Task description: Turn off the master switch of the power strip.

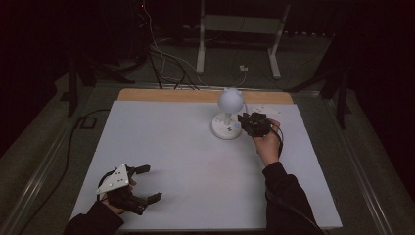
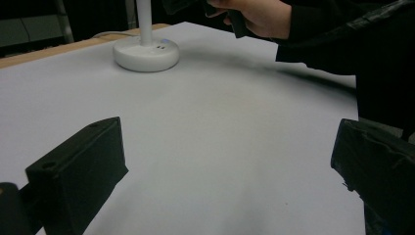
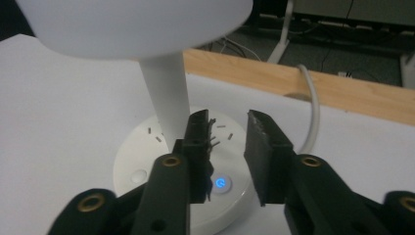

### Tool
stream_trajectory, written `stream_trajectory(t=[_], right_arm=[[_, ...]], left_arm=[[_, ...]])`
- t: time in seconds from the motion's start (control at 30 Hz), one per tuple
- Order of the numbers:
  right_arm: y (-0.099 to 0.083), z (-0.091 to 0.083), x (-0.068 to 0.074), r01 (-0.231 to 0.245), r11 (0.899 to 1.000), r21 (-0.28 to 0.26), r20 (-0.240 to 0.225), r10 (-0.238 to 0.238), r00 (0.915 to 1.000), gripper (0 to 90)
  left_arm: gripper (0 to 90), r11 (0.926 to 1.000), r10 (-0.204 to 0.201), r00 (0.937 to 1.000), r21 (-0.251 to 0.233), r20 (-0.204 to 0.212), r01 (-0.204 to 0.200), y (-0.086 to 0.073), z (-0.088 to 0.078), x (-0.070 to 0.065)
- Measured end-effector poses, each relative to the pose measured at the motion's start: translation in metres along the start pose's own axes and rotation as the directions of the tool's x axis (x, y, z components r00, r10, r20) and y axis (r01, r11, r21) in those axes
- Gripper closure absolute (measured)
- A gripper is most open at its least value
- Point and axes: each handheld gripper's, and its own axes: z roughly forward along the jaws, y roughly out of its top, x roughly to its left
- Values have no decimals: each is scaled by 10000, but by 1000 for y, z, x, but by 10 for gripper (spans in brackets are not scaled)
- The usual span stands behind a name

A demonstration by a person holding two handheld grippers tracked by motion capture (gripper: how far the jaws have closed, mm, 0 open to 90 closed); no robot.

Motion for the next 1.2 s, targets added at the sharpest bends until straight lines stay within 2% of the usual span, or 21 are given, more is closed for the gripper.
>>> stream_trajectory(t=[0.23, 0.33, 0.57, 0.9, 1.2], right_arm=[[-5, 8, 2, -14, 9997, 255, -54, 15, 10000, 750], [-7, 10, 2, 44, 9994, 333, 105, -48, 9999, 797], [-14, 17, -1, -217, 9982, 552, 284, 202, 9994, 898], [-22, 26, 1, 155, 9962, 854, 318, -183, 9993, 900], [-26, 31, 3, 306, 9954, 903, 373, -341, 9987, 900]], left_arm=[[3, 10000, 4, 10000, -18, -3, -4, 0, 0, 0], [3, 10000, -1, 10000, -7, 4, 1, 0, 0, 0], [3, 10000, 5, 10000, -16, 4, -5, 0, 0, 0], [3, 10000, 9, 10000, 4, 10, -9, 0, 0, 0], [3, 10000, 16, 10000, 1, 20, -16, 0, 0, 0]])
